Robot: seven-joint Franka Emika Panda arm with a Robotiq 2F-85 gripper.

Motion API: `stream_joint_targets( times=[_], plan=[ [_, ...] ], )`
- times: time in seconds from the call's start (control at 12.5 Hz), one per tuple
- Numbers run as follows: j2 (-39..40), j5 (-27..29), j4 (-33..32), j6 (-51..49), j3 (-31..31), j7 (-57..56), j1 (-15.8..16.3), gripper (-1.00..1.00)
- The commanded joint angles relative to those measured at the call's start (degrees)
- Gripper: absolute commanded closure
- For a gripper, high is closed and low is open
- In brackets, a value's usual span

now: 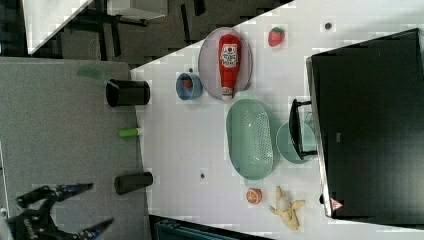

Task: Drag strainer right to left.

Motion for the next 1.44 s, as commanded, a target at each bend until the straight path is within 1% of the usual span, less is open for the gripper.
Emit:
stream_joint_targets(
  times=[0.08, 0.24, 0.48, 0.8, 0.96, 1.12, 1.44],
  plan=[
    [10.6, -0.5, -9.6, 3.4, 1.0, 3.7, 0.1, -1.0],
    [14.8, -0.4, -14.1, 10.6, 1.3, 6.6, 0.1, -1.0],
    [22.6, -0.4, -20.3, 25.6, 1.5, 17.3, 0.2, -1.0],
    [34.2, -0.4, -24.5, 45.1, 1.4, 30.1, 0.1, -1.0],
    [39.1, -0.4, -25.2, 51.2, 1.4, 36.3, 0.1, -1.0],
    [43.3, -0.5, -26.1, 54.6, 1.5, 41.3, 0.2, -1.0],
    [50.3, -0.4, -27.2, 62.6, 2.5, 41.4, 0.8, -1.0]
  ],
)
